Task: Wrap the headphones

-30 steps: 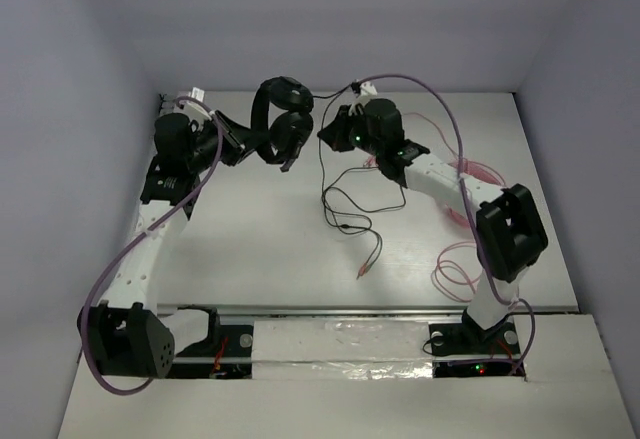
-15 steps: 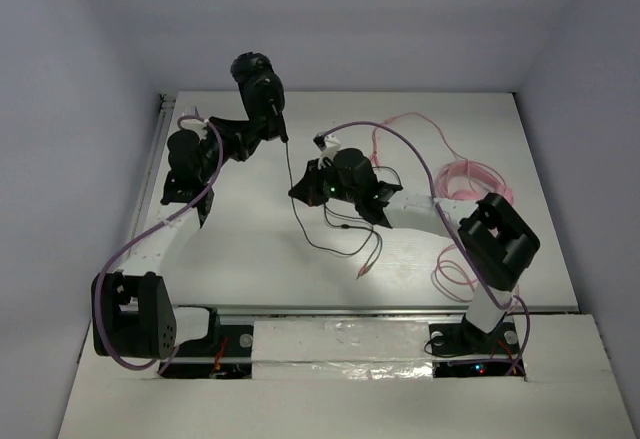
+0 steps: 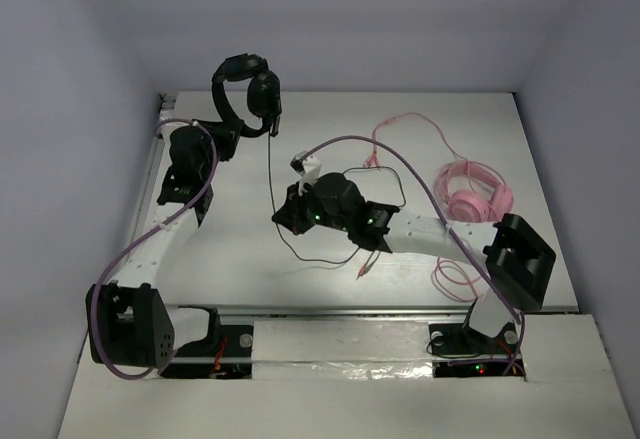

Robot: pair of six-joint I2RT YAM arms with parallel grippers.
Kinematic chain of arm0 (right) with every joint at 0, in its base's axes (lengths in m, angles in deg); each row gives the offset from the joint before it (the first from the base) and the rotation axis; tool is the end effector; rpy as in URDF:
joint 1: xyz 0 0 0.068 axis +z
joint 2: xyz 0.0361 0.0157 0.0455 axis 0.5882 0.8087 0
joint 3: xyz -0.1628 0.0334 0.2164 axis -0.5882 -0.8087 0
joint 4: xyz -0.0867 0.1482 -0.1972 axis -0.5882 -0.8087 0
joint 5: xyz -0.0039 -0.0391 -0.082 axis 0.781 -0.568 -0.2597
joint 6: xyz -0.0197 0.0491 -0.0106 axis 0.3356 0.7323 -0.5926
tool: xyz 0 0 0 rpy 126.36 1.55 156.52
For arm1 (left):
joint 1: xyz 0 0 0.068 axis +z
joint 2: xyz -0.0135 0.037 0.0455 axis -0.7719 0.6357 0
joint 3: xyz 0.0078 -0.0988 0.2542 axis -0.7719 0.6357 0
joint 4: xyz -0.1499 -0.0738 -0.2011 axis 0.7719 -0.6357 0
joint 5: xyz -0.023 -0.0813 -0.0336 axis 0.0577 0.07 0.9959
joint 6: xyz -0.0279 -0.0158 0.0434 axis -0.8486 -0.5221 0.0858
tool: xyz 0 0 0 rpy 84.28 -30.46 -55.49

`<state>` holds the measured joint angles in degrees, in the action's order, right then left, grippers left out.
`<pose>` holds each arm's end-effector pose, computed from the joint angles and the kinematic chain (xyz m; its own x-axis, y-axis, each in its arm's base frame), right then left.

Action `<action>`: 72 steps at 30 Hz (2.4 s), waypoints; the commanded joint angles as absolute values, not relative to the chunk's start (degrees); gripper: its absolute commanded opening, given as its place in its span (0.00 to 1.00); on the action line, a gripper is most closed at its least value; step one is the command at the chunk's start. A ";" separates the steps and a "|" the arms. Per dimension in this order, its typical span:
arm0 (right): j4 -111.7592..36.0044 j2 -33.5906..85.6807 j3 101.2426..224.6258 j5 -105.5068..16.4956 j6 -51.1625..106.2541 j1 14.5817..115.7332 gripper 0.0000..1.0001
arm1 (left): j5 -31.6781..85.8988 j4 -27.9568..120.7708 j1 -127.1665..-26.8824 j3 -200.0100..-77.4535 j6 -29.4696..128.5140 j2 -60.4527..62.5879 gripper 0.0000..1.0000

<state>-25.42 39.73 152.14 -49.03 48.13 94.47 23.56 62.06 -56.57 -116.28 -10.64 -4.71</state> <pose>0.2015 0.3320 0.2724 -0.5480 -0.0143 -0.8363 -0.7047 0.5465 0.4524 0.2864 -0.0333 0.3299 -0.1889 -0.9317 -0.3102 0.0229 0.3116 -0.9499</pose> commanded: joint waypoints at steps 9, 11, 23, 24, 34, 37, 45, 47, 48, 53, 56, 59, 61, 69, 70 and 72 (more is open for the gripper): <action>-40.42 30.84 156.90 -54.43 43.23 98.61 0.00 | 1.98 51.61 -64.84 -124.31 16.52 -6.23 0.00; -45.00 29.26 159.01 -55.04 41.48 98.61 0.00 | -0.21 50.02 -68.08 -123.26 21.61 -6.92 0.00; -60.57 23.89 164.73 -64.79 37.17 98.61 0.00 | -11.04 31.39 -83.04 -126.68 37.10 -6.83 0.00; -61.27 23.11 164.99 -66.28 36.30 98.61 0.00 | -10.86 30.43 -83.04 -126.51 37.72 -7.19 0.00; -66.55 24.59 169.56 -81.66 30.93 98.61 0.00 | -6.82 23.30 -84.63 -124.83 46.77 -8.68 0.00; -65.77 25.65 170.09 -85.96 29.09 98.08 0.00 | -4.62 22.07 -84.63 -125.53 48.62 -8.95 0.00; -57.68 27.76 168.60 -94.50 22.41 95.37 0.00 | 9.26 21.89 -85.15 -125.10 52.84 -11.58 0.00; -54.44 27.67 168.25 -94.86 21.61 93.96 0.00 | 11.63 22.24 -85.15 -124.40 53.71 -12.02 0.00; -53.64 27.41 168.07 -94.08 21.52 93.43 0.00 | 12.69 22.68 -85.15 -123.96 54.24 -12.11 0.00; -50.30 28.11 167.55 -93.81 21.35 91.23 0.00 | 14.71 23.91 -85.15 -123.60 54.60 -11.32 0.00; -48.89 27.94 166.06 -92.32 21.69 88.34 0.08 | 15.50 24.00 -85.15 -124.30 54.60 -11.49 0.00; -46.35 25.75 164.21 -85.34 24.85 85.61 0.13 | 20.40 24.79 -85.15 -126.05 53.81 -12.11 0.00; -44.32 24.16 161.31 -81.96 27.22 83.32 0.14 | 21.57 24.62 -85.15 -127.55 53.02 -11.85 0.00; -31.84 15.21 150.15 -66.13 34.61 76.47 0.15 | 27.72 24.18 -85.15 -133.97 52.14 -10.71 0.00; -30.88 14.32 147.97 -64.99 35.92 75.24 0.15 | 28.34 24.35 -85.15 -134.24 52.14 -10.62 0.00; -28.50 13.00 145.93 -62.09 36.55 74.45 0.19 | 30.01 24.44 -85.15 -135.11 52.05 -10.44 0.00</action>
